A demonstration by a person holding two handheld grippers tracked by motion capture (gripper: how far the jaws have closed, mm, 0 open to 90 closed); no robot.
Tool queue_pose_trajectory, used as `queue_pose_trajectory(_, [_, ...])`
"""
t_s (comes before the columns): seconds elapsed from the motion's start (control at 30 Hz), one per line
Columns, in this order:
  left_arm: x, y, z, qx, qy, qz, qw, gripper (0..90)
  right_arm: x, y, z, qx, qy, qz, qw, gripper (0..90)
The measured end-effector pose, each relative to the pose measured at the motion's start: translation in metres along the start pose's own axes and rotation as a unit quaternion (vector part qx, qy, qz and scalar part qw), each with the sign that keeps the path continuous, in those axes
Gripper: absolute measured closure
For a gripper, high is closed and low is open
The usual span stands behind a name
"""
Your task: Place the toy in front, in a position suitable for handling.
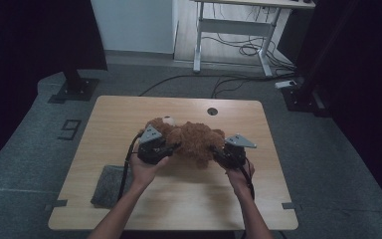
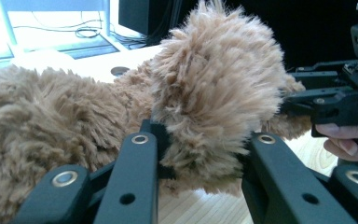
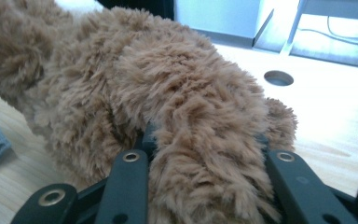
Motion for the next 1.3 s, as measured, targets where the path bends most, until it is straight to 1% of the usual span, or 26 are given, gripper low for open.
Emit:
queue_pose_trajectory(0.07, [0.002, -0.004, -0.002, -0.002, -0.005, 0.004, 1.0000, 72.2, 0.003, 0.000, -0.003, 0.001, -0.004, 0.000, 1.0000, 64.7])
queue_pose_trajectory(0.1, [0.005, -0.008, -0.004, -0.003, -0.010, 0.011, 0.9999, 72.2, 0.009, -0.001, -0.008, 0.006, -0.012, 0.000, 0.9999, 64.7])
queue_pose_trajectory(0.2, [0.007, -0.011, -0.003, -0.005, -0.011, 0.012, 0.9998, 72.2, 0.016, -0.001, -0.011, 0.008, -0.018, -0.001, 0.9998, 64.7])
queue_pose_trajectory(0.27, [0.007, -0.015, 0.004, -0.005, -0.005, 0.015, 0.9999, 72.2, 0.022, 0.001, -0.008, 0.015, -0.018, -0.003, 0.9997, 64.6])
queue_pose_trajectory(0.33, [0.007, -0.016, 0.007, -0.004, -0.002, 0.016, 0.9999, 72.1, 0.023, 0.000, -0.001, 0.018, -0.013, -0.003, 0.9997, 64.6])
queue_pose_trajectory(0.37, [0.005, -0.018, 0.015, -0.001, 0.005, 0.019, 0.9998, 72.0, 0.023, 0.000, 0.005, 0.016, -0.008, -0.005, 0.9998, 64.6])
queue_pose_trajectory(0.4, [0.005, -0.018, 0.015, -0.001, 0.005, 0.019, 0.9998, 71.9, 0.023, 0.000, 0.005, 0.016, -0.008, -0.005, 0.9998, 64.6])
queue_pose_trajectory(0.43, [0.000, -0.019, 0.025, 0.002, 0.016, 0.020, 0.9997, 71.9, 0.022, -0.002, 0.017, 0.012, 0.002, -0.005, 0.9999, 64.5])
queue_pose_trajectory(0.47, [-0.003, -0.019, 0.031, 0.004, 0.024, 0.019, 0.9995, 71.8, 0.021, -0.003, 0.021, 0.010, 0.006, -0.006, 0.9999, 64.5])
queue_pose_trajectory(0.5, [-0.003, -0.019, 0.031, 0.004, 0.024, 0.019, 0.9995, 71.7, 0.020, -0.005, 0.029, 0.006, 0.011, -0.006, 0.9999, 64.4])
queue_pose_trajectory(0.53, [-0.005, -0.018, 0.036, 0.008, 0.028, 0.020, 0.9994, 71.7, 0.020, -0.005, 0.029, 0.006, 0.011, -0.006, 0.9999, 64.4])
queue_pose_trajectory(0.57, [-0.010, -0.018, 0.043, 0.013, 0.037, 0.022, 0.9990, 71.5, 0.019, -0.007, 0.038, 0.003, 0.015, -0.006, 0.9999, 64.2])
queue_pose_trajectory(0.6, [-0.010, -0.018, 0.043, 0.013, 0.037, 0.022, 0.9990, 71.5, 0.019, -0.007, 0.038, 0.003, 0.015, -0.006, 0.9999, 64.2])
queue_pose_trajectory(0.67, [-0.013, -0.019, 0.050, 0.016, 0.045, 0.025, 0.9986, 71.3, 0.018, -0.010, 0.044, 0.003, 0.019, -0.004, 0.9998, 63.8])
queue_pose_trajectory(0.73, [-0.016, -0.021, 0.057, 0.021, 0.046, 0.027, 0.9983, 70.7, 0.018, -0.013, 0.052, -0.005, 0.022, -0.009, 0.9997, 63.1])
queue_pose_trajectory(0.8, [-0.016, -0.021, 0.060, 0.022, 0.045, 0.028, 0.9983, 70.2, 0.018, -0.014, 0.055, -0.005, 0.022, -0.012, 0.9997, 62.7])
queue_pose_trajectory(0.83, [-0.016, -0.022, 0.064, 0.025, 0.044, 0.029, 0.9983, 69.8, 0.018, -0.015, 0.061, -0.013, 0.024, -0.016, 0.9995, 61.8])
queue_pose_trajectory(0.87, [-0.016, -0.022, 0.064, 0.025, 0.044, 0.029, 0.9983, 69.7, 0.018, -0.015, 0.061, -0.013, 0.024, -0.016, 0.9995, 61.8])
queue_pose_trajectory(0.9, [-0.015, -0.023, 0.067, 0.026, 0.044, 0.030, 0.9983, 69.6, 0.017, -0.017, 0.067, -0.022, 0.020, -0.023, 0.9993, 60.7])
queue_pose_trajectory(0.93, [-0.015, -0.023, 0.067, 0.026, 0.044, 0.030, 0.9983, 69.5, 0.017, -0.017, 0.067, -0.022, 0.020, -0.023, 0.9993, 60.7])
queue_pose_trajectory(0.97, [-0.013, -0.024, 0.069, 0.023, 0.045, 0.029, 0.9983, 69.5, 0.018, -0.019, 0.070, -0.035, 0.017, -0.030, 0.9988, 59.5])
queue_pose_trajectory(1.0, [-0.013, -0.024, 0.069, 0.023, 0.045, 0.029, 0.9983, 69.4, 0.018, -0.020, 0.071, -0.041, 0.014, -0.034, 0.9985, 59.2])
queue_pose_trajectory(1.13, [-0.012, -0.026, 0.071, 0.022, 0.045, 0.027, 0.9984, 68.4, 0.017, -0.020, 0.072, -0.050, 0.009, -0.039, 0.9980, 57.1])
queue_pose_trajectory(1.17, [-0.011, -0.026, 0.074, 0.025, 0.043, 0.027, 0.9984, 67.9, 0.017, -0.019, 0.074, -0.061, 0.005, -0.041, 0.9973, 55.6])
queue_pose_trajectory(1.27, [-0.010, -0.028, 0.075, 0.028, 0.042, 0.029, 0.9983, 67.9, 0.018, -0.019, 0.077, -0.068, -0.001, -0.044, 0.9967, 55.1])
queue_pose_trajectory(1.3, [-0.009, -0.032, 0.077, 0.025, 0.043, 0.028, 0.9983, 68.0, 0.018, -0.019, 0.078, -0.070, 0.000, -0.048, 0.9964, 55.1])
Point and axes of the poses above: each handheld gripper's, and its own axes: x roughly backward along the jaws, z roughly out of its underside, y roughly to its left, the point moved 7 cm from there along -x, roughly forward along the jaws, and after that the axes turned 3 degrees about -y, right-handed, at the moved point
